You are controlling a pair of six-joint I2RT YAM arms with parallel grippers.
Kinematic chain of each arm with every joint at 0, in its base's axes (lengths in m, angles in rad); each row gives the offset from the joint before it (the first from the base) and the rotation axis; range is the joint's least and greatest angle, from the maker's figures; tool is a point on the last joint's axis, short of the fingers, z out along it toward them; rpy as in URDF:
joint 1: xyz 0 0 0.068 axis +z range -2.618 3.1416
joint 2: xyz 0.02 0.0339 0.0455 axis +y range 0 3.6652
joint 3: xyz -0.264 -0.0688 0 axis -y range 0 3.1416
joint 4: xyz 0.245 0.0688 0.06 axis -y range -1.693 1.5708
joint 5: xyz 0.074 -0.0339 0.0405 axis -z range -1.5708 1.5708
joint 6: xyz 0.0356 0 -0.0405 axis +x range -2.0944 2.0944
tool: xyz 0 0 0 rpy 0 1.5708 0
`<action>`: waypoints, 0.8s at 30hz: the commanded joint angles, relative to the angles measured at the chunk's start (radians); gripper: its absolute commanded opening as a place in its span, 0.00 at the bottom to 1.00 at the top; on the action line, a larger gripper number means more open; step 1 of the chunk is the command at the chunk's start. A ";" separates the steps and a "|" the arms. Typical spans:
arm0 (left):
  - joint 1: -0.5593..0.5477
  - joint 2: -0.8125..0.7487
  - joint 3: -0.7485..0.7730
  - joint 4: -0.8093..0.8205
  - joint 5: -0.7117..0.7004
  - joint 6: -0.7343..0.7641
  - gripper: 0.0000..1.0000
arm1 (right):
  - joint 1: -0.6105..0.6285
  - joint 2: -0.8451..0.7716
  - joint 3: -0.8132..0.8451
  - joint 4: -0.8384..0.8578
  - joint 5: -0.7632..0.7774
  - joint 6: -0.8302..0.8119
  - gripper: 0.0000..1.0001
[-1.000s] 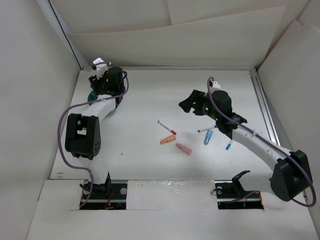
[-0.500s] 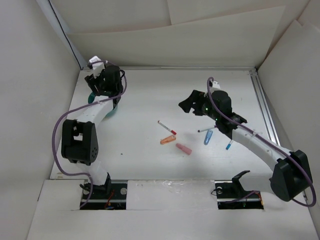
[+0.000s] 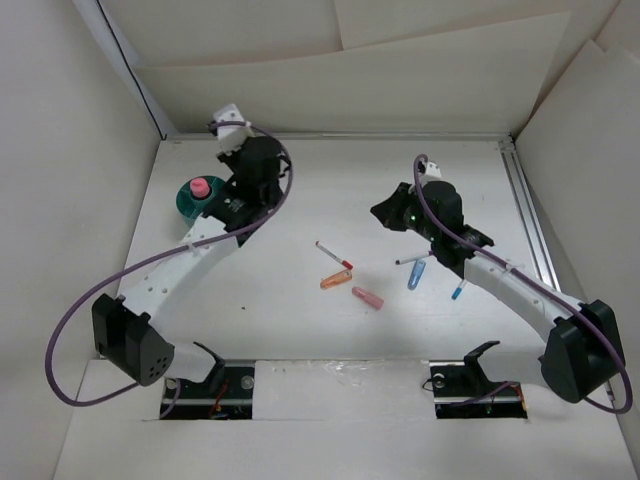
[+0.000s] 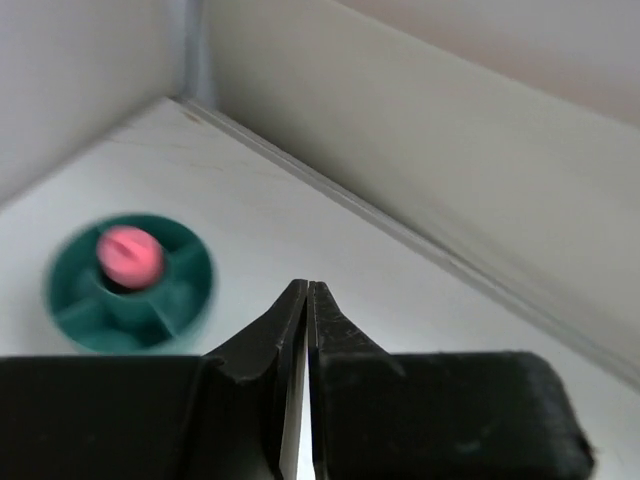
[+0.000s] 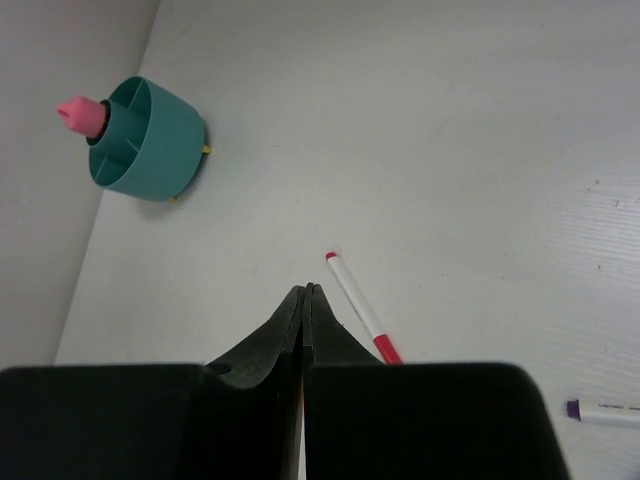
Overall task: Sort the stationery into containers
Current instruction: Pick up the pen from the center of the board.
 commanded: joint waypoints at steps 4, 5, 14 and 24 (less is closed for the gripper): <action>-0.090 0.020 0.050 -0.287 0.279 -0.197 0.00 | 0.010 -0.037 0.043 -0.016 0.125 -0.008 0.00; -0.101 0.009 -0.002 -0.277 0.368 -0.214 0.00 | 0.001 -0.046 0.043 -0.029 0.155 -0.008 0.00; -0.186 0.027 -0.253 -0.148 0.651 -0.379 0.00 | -0.029 -0.046 0.043 -0.079 0.246 0.012 0.00; -0.250 0.235 -0.213 -0.114 0.698 -0.464 0.35 | -0.080 -0.086 0.034 -0.088 0.247 0.031 0.24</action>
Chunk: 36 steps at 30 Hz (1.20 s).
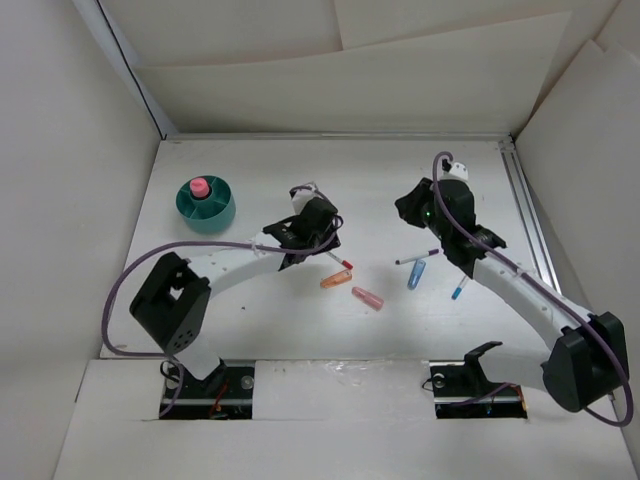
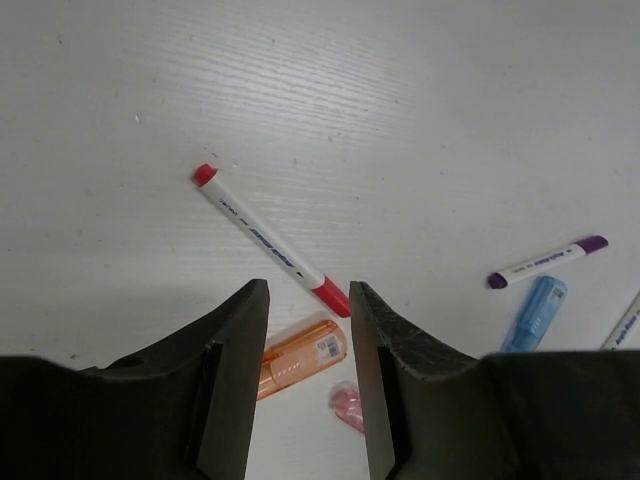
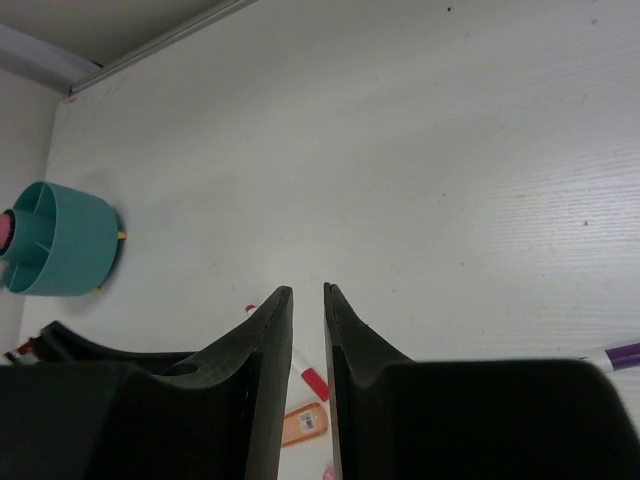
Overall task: Sort the stationery into containers
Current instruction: Pick up the pen from the center of the board.
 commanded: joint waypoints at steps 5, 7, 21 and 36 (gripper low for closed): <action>0.007 0.107 0.059 0.047 -0.010 -0.101 0.36 | -0.032 -0.058 0.023 0.011 -0.018 0.010 0.36; 0.007 0.118 0.085 0.038 -0.045 -0.112 0.36 | -0.032 -0.058 0.023 0.011 -0.028 0.010 0.36; 0.007 0.247 0.167 -0.080 -0.148 -0.164 0.34 | -0.032 -0.067 0.023 0.011 -0.062 0.010 0.40; 0.025 0.297 0.165 -0.119 -0.171 -0.174 0.27 | -0.042 -0.087 0.023 0.011 -0.083 0.020 0.42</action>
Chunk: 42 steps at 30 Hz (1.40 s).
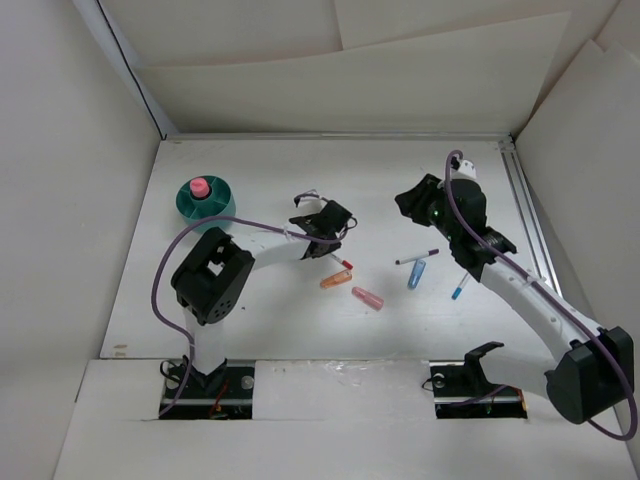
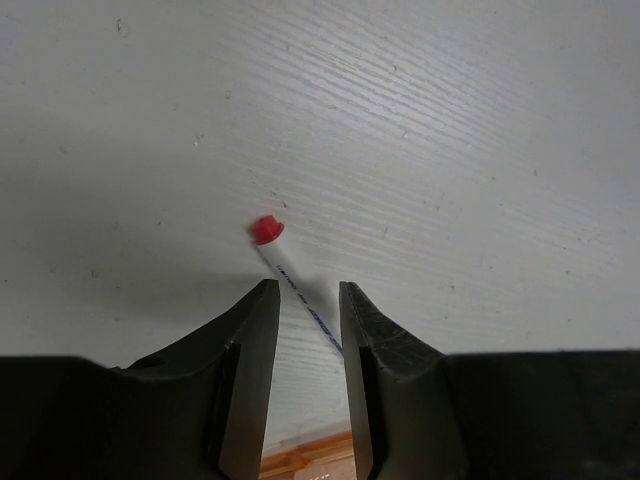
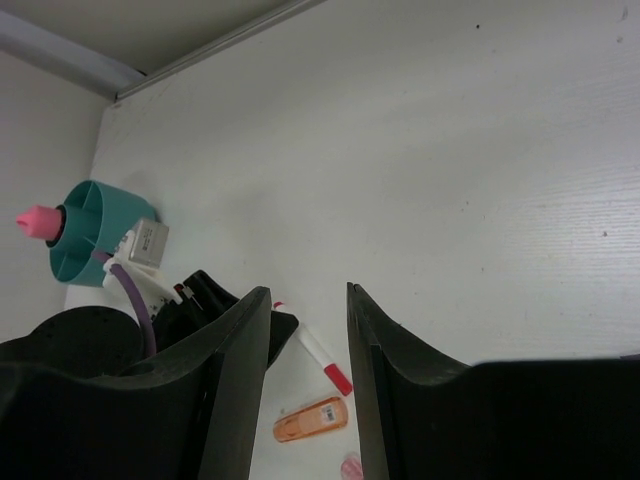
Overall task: Sort the stationery into containers
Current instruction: Pick up the pen from the center of the board.
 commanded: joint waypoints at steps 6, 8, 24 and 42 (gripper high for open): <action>0.025 0.028 0.035 -0.020 -0.055 -0.019 0.24 | -0.007 -0.022 0.023 0.019 -0.026 0.009 0.42; 0.036 0.049 0.057 -0.020 -0.055 -0.010 0.22 | -0.007 -0.022 0.023 0.019 -0.026 0.009 0.42; 0.036 0.112 0.107 -0.060 -0.110 0.039 0.25 | -0.007 -0.031 0.013 0.029 -0.035 0.009 0.42; -0.001 0.131 0.107 -0.060 -0.099 0.048 0.05 | -0.007 -0.041 0.013 0.029 -0.045 0.009 0.42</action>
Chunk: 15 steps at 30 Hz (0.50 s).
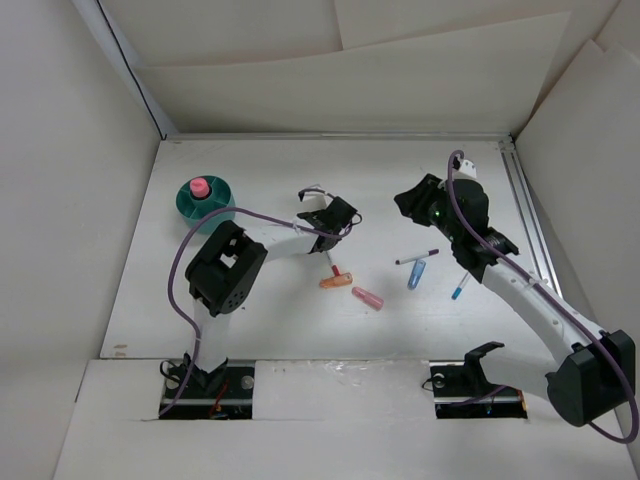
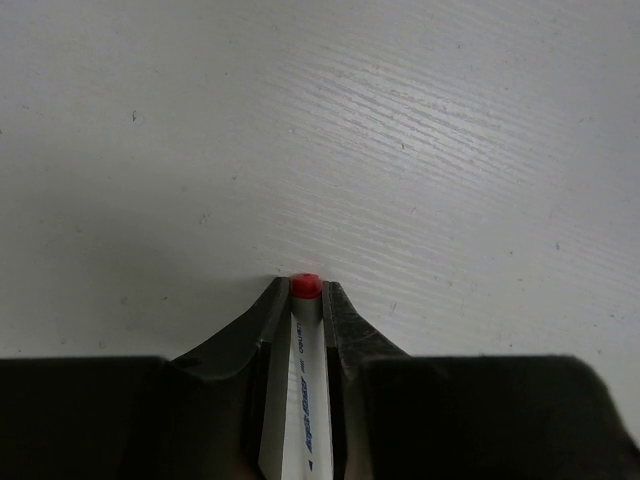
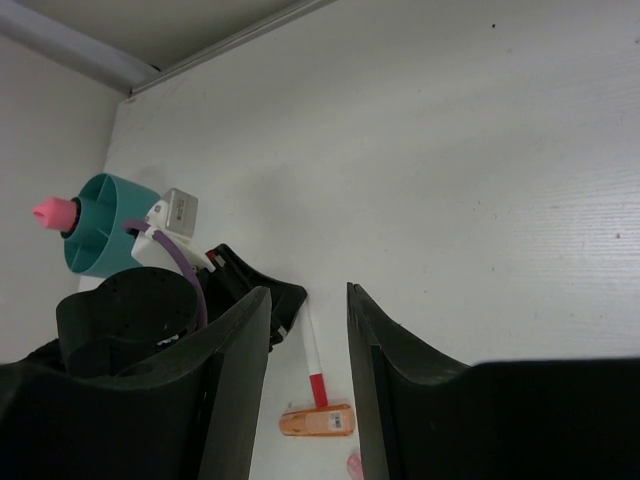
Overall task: Sort the stationery into containers
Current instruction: Pick up the pen from the center of the board.
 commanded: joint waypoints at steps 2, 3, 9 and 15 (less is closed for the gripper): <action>-0.007 0.023 0.017 -0.050 0.011 -0.010 0.01 | -0.004 -0.025 0.014 0.028 -0.011 0.009 0.42; -0.007 0.023 0.017 -0.050 0.011 -0.010 0.00 | -0.004 -0.025 0.014 0.028 -0.011 0.009 0.42; -0.007 0.003 0.035 -0.050 -0.013 -0.010 0.00 | -0.004 -0.025 0.014 0.028 -0.011 0.009 0.42; -0.007 -0.046 0.102 -0.060 -0.085 0.018 0.00 | -0.004 -0.025 0.014 0.037 -0.011 0.009 0.42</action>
